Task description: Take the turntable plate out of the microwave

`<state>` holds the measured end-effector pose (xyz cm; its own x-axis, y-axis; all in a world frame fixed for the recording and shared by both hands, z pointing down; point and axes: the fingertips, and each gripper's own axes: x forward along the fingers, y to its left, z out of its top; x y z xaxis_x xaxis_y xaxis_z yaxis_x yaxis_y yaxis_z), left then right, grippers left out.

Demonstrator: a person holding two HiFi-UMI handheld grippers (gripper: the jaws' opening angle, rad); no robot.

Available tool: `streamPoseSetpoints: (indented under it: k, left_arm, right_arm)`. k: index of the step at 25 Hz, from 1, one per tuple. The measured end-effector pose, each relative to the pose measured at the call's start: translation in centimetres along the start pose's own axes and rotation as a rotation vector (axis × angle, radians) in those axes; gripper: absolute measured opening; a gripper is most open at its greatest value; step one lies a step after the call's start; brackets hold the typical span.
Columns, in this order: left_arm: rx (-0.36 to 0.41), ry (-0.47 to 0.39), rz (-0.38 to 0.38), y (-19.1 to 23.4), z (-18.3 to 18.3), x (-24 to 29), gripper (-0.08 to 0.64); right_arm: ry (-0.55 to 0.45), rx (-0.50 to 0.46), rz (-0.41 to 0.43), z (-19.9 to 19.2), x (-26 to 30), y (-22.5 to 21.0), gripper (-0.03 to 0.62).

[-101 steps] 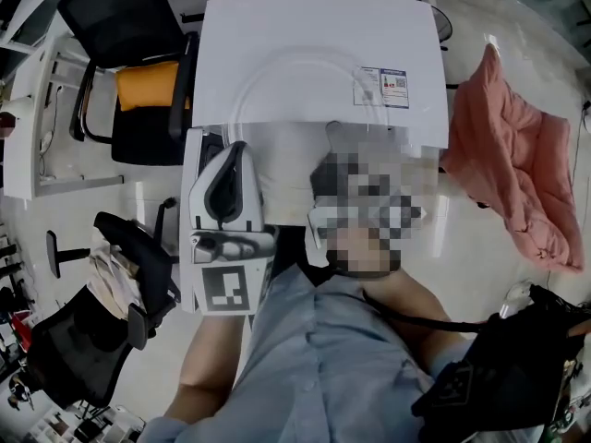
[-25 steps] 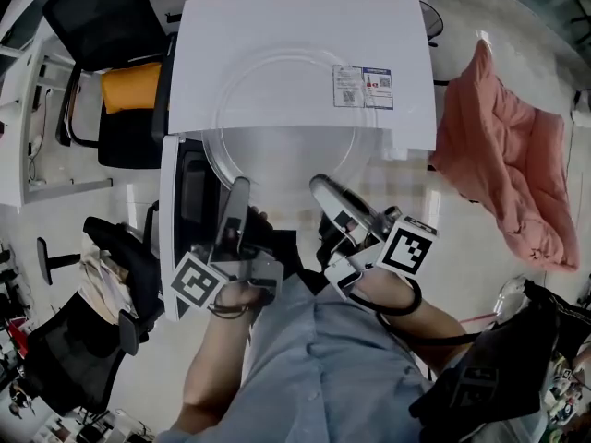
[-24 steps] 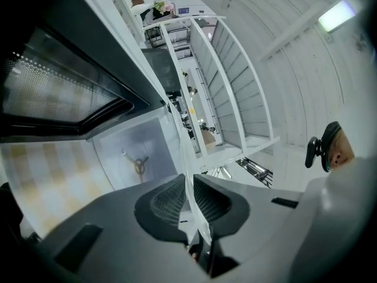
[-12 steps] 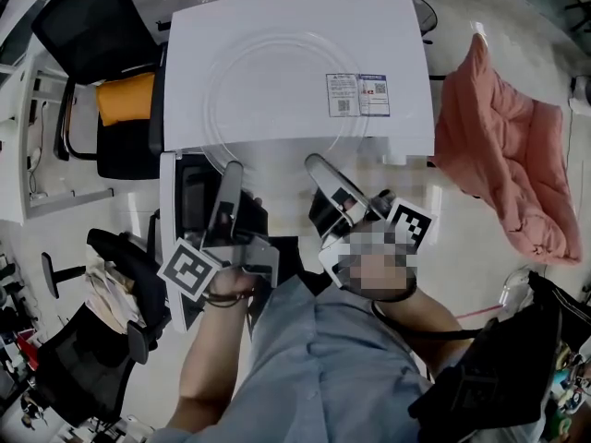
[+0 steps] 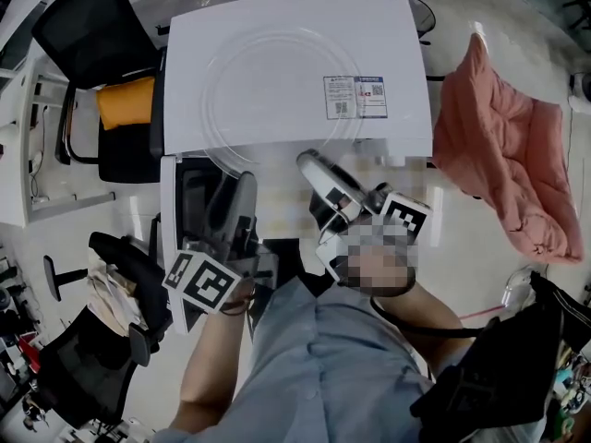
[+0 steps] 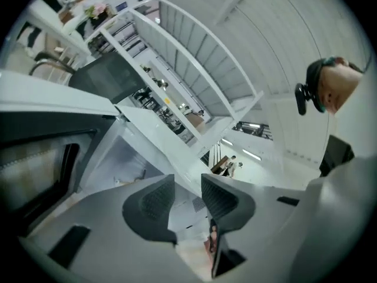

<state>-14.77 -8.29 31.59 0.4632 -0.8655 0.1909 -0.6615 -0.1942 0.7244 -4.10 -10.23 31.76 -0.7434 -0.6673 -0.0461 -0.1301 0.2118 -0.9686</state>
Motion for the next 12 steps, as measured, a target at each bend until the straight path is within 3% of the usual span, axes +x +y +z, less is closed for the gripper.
streamPoseSetpoints:
  k: [5, 9, 10, 11, 12]
  left_arm:
    - [0.216, -0.004, 0.065, -0.9, -0.4, -1.9, 0.137]
    - [0.328, -0.007, 0.128, -1.3, -0.5, -3.3, 0.134]
    - [0.356, -0.001, 0.143, -1.5, -0.6, -3.7, 0.125]
    - [0.389, 0.012, 0.155, -1.8, -0.8, -4.0, 0.049]
    - [0.423, 0.033, 0.164, -2.1, -1.1, -4.0, 0.009]
  right_arm:
    - [0.097, -0.084, -0.025, -2.3, -1.3, 0.4, 0.195]
    - [0.188, -0.162, -0.06, -3.9, -2.4, 0.5, 0.193]
    - [0.217, -0.198, -0.09, -4.2, -2.7, 0.5, 0.169]
    - [0.246, -0.244, -0.126, -4.3, -3.0, 0.3, 0.047]
    - [0.277, -0.295, -0.166, -4.4, -3.3, 0.2, 0.0]
